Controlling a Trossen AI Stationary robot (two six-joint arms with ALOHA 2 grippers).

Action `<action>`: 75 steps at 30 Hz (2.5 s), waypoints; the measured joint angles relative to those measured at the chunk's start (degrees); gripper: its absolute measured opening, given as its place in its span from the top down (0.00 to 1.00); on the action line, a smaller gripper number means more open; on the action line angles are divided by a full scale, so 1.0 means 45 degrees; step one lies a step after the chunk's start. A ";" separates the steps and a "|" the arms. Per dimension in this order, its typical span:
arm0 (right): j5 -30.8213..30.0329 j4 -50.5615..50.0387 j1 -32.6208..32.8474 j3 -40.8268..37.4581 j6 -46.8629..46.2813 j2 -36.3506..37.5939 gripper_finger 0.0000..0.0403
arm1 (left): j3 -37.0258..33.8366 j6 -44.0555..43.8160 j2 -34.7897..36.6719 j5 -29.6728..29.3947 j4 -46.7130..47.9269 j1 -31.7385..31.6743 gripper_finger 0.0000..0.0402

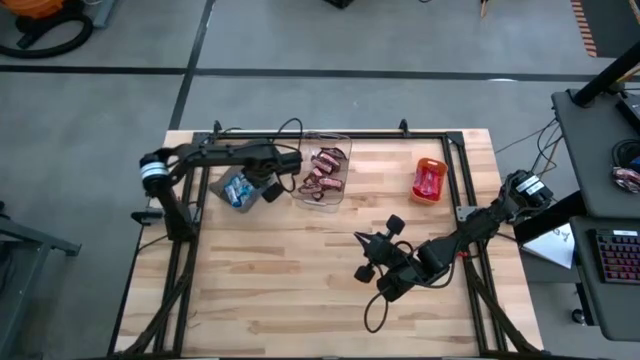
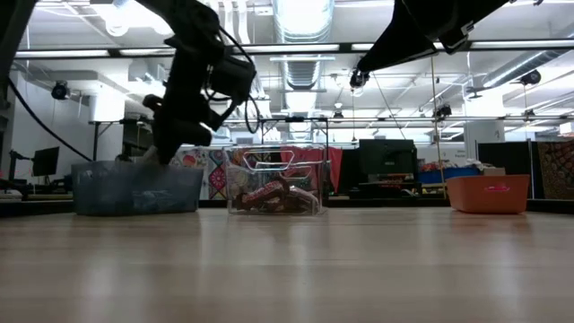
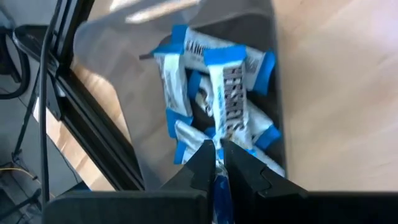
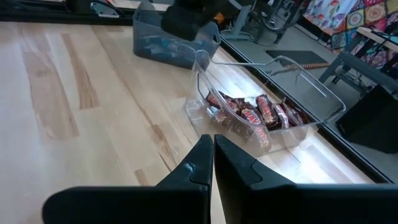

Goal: Sort candy
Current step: Put the blue chocolate into the black bin, then return to Home Position

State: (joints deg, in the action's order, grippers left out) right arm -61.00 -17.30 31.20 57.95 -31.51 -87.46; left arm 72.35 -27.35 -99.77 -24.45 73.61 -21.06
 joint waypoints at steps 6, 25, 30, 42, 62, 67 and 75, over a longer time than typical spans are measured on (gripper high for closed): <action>0.0323 -0.0005 0.0000 0.0000 -0.0029 -0.0005 0.98 | 0.0699 0.0034 -0.0560 -0.0207 0.0064 -0.0051 0.97; 0.0342 -0.0123 0.0000 -0.0024 -0.0010 -0.0259 0.98 | 0.0542 0.0072 0.0079 -0.1733 0.0796 0.0563 0.63; 0.0678 -0.0181 0.0000 -0.0034 0.0004 -0.0368 0.98 | -0.0088 0.0014 0.1853 -0.1807 0.0651 0.2114 0.62; 0.0487 0.0010 0.0155 -0.0062 0.3990 -0.0257 0.98 | -0.5010 0.1550 0.9169 -0.2016 -0.8589 0.8940 0.75; 1.1573 0.6264 -0.3018 -0.0153 1.0417 -0.0034 0.98 | -1.0880 0.7674 1.3376 0.3737 -2.0469 0.8169 0.76; 1.1656 0.6397 -0.3699 -0.0371 1.0574 0.0057 0.98 | -1.1138 0.7617 1.4194 0.5298 -2.0015 0.6966 0.76; 1.1669 0.7042 -0.4007 -0.1198 1.0641 0.0623 0.98 | -1.1110 0.7516 1.5592 0.5673 -1.8347 0.6091 0.76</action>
State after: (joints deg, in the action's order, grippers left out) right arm -8.49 14.39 13.17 52.56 16.38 -84.66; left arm 22.35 6.47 -29.60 1.08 -8.95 6.35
